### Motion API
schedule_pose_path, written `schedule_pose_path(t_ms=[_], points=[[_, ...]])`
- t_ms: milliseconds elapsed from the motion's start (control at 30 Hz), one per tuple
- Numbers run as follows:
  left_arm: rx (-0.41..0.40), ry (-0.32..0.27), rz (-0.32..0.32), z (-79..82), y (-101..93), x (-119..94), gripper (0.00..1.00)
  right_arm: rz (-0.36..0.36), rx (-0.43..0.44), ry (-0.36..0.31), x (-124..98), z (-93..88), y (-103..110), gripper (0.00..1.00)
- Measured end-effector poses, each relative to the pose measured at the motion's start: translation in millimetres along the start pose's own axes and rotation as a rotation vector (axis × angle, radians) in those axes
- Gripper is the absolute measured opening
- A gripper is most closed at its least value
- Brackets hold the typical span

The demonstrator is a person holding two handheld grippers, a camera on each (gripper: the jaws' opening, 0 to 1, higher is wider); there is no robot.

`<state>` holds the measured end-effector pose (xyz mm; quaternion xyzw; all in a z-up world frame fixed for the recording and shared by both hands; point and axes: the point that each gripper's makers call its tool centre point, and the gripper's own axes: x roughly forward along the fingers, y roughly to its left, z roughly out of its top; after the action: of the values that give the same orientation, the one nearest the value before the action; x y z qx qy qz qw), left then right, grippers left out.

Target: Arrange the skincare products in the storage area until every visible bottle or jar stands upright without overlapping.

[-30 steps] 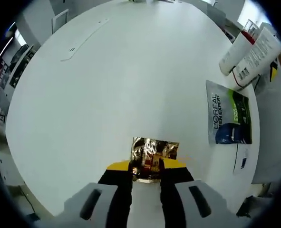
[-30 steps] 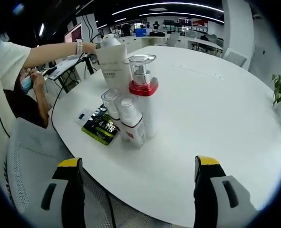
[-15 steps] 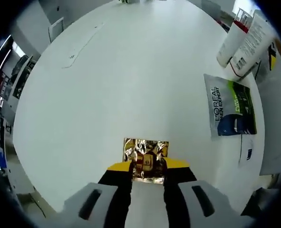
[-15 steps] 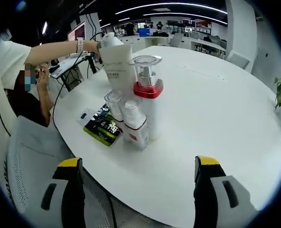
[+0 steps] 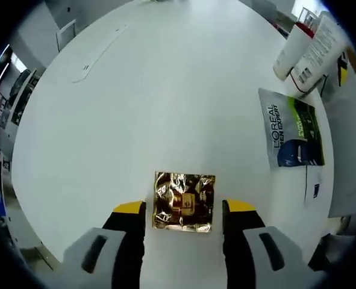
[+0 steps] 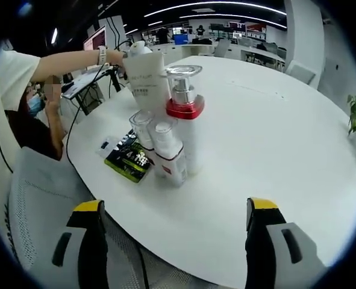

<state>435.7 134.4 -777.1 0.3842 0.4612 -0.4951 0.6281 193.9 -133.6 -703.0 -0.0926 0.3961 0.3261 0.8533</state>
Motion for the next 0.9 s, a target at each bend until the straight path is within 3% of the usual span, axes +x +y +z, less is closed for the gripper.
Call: schedule_pose_path(t_ms=[67,267,500,567,900], points=[[-0.002,-0.002,0.020,0.1,6.9,0.5,0.54,0.000,0.000,0.000,0.0,0.4,0.0,0.97],[0.031,0.029,0.001,2.1,3.1,1.2,0.53,0.000,0.000,0.004,1.4,-0.1,-0.4,0.97],[0.003,0.029,-0.005,-1.0,3.9,-0.5,0.47,0.006,-0.001,0.004,1.5,-0.1,0.7,0.97],[-0.004,0.027,-0.007,0.0,2.2,-1.3,0.41,0.005,-0.002,0.006,1.2,-0.7,0.0,0.97],[-0.017,0.049,-0.007,0.5,-0.2,0.5,0.37,0.005,-0.003,-0.001,0.6,1.2,0.1,0.97]])
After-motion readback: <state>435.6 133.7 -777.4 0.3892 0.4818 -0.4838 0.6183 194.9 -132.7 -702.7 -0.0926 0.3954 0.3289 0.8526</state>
